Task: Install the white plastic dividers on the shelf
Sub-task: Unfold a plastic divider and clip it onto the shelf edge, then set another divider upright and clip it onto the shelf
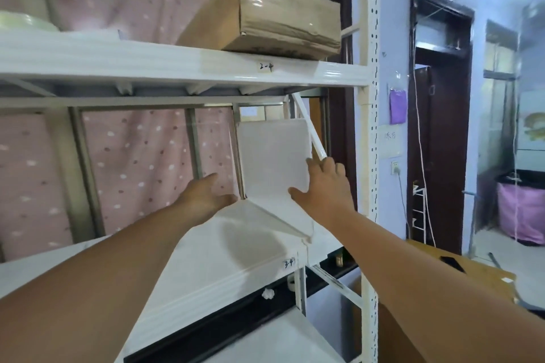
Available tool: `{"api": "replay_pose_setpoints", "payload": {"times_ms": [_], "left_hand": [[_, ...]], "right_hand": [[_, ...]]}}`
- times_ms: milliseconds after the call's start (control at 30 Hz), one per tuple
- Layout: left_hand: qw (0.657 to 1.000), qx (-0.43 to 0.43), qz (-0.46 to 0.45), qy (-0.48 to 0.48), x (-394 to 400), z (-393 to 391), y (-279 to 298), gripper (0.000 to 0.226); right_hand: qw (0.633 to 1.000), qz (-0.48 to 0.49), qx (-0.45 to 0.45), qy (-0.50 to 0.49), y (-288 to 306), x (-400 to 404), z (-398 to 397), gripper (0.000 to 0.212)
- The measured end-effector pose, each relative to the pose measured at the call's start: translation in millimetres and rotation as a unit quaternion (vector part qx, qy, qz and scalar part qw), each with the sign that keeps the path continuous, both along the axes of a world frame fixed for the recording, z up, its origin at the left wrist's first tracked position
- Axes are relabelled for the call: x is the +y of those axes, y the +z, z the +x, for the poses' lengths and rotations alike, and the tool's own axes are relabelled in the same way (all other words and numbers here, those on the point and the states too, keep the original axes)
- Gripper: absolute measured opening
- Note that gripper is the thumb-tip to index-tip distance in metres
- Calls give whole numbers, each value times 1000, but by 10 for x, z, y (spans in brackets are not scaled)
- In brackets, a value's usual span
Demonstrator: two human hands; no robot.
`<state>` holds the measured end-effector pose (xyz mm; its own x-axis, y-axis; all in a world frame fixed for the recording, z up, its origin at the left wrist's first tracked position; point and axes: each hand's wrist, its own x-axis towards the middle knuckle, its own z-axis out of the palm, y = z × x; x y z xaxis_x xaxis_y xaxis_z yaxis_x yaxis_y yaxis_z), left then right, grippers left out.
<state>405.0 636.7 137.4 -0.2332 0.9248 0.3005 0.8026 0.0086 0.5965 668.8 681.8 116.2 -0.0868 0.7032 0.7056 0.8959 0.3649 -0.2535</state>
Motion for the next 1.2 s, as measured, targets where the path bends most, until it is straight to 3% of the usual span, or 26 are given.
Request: {"api": "replay_pose_setpoints", "payload": {"times_ms": [167,300,467,600,800,1000,1200], "left_hand": [[986,122,-91,65,-556,-871,8,99],[971,168,-130,113,-1074,-1520,0,95],[959,186,-142,157,-1658,-2140,9,78],[950,172,-156,207,-2091,-2521,34,90],[936,151,-153,278,-2833,-3002,128,82],[920,103,-126,356,-4008,-3475,101,78],[861,60,-140,485,-5409,-3893,-105,83]], "right_hand": [[988,-128,-50,70,170,-243,-663,83],[970,-193,-81,125,242,-408,-1285,82],[956,-204,-123,169,230,-590,-1962,86],[936,-214,-168,224,220,-677,-2457,74],[910,-205,-197,301,388,-976,-3259,69],[837,-214,-241,441,232,-1782,-4255,78],[758,-162,-308,552,-42,-2832,-5150,77]]}}
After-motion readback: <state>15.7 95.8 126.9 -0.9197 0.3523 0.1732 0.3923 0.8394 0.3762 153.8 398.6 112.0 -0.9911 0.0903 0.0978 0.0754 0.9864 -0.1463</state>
